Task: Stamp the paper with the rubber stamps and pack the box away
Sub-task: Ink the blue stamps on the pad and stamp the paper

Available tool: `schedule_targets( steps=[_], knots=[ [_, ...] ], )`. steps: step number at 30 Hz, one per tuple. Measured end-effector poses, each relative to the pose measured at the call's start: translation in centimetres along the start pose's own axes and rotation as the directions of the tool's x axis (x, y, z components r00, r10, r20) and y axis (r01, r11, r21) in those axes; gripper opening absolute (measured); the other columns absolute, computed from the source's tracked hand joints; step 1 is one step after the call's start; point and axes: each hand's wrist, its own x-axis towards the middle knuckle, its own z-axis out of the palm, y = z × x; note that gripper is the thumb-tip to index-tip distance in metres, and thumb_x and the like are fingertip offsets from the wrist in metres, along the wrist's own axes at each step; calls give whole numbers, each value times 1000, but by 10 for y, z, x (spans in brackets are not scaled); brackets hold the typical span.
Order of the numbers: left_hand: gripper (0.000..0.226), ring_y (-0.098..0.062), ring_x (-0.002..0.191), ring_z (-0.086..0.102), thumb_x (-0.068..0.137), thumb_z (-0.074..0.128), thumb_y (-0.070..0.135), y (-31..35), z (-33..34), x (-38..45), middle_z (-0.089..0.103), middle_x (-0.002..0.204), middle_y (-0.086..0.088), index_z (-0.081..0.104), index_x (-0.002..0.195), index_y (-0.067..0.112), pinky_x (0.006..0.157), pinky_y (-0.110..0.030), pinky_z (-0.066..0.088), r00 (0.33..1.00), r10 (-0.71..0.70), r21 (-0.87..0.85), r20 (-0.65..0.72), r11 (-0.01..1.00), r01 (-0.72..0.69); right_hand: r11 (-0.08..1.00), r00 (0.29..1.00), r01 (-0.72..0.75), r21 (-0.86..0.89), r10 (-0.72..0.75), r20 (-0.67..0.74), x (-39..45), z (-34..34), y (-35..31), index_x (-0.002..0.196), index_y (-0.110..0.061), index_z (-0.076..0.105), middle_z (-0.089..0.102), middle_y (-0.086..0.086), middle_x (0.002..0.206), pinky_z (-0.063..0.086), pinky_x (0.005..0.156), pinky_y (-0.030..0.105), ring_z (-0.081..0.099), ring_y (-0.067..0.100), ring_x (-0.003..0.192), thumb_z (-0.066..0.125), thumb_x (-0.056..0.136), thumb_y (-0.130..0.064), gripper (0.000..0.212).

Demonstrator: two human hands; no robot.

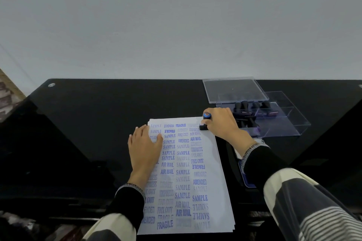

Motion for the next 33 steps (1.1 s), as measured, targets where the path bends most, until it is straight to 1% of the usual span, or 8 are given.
schedule_targets(
  steps=[8,13,17,20,21,26,30,33],
  knots=[
    [57,-19,141,31,93,52,45,2,-2,-1,45,145,0,44,140,14,118,-40,14,1000,0,-12,3,1000,0,998,997,3,-66,-8,-80,-15,8,0,109,-22,57,60,-2,88,20,90,30,50,18,92,51,94,-27,18],
    [57,-19,141,30,93,52,45,2,-3,-1,44,145,-1,43,141,14,118,-40,14,1000,-5,-9,4,1000,5,994,995,4,-105,-14,-97,-20,10,0,110,-24,56,61,-2,90,17,86,32,49,17,91,52,93,-24,17],
    [57,-19,141,30,93,52,45,3,-4,-2,44,145,0,43,140,14,118,-40,14,1000,-4,-10,4,1000,4,998,997,-2,-70,-3,-73,-16,8,0,103,-25,57,58,-5,83,16,83,32,49,17,88,52,92,-25,12],
    [58,-19,142,30,93,51,46,3,-4,-1,44,146,0,43,141,14,118,-39,14,1000,-8,-1,10,1000,8,999,999,-11,-34,10,-31,-8,5,1,91,-26,52,56,-4,79,17,85,34,47,17,83,52,90,-23,3],
    [58,-19,142,29,93,51,45,3,-4,-1,43,146,0,42,141,14,118,-40,14,1000,-8,0,11,1000,8,1000,1000,-16,-24,16,-14,-5,4,1,89,-26,51,55,-4,78,18,86,34,45,17,81,52,90,-22,4],
    [59,-19,142,28,93,52,44,3,-5,-1,43,147,-1,42,142,12,118,-39,14,1000,-5,5,12,1000,5,999,999,-36,-33,36,6,0,2,-1,99,-23,58,54,-4,80,19,88,36,45,17,83,52,91,-20,10],
    [60,-19,142,28,93,51,45,3,-5,-2,43,147,-1,42,142,12,119,-40,14,1000,-9,6,20,1000,8,999,999,-31,-26,30,-37,-7,7,0,100,-26,57,57,-4,82,17,85,34,48,17,89,52,92,-21,11],
    [60,-19,143,28,93,51,45,3,-5,-2,42,147,-2,41,143,12,119,-40,14,1000,-8,2,22,1000,8,999,997,-29,-44,26,-66,-14,8,-1,106,-26,57,56,-5,85,14,83,33,49,17,93,53,92,-23,15]
  ],
)
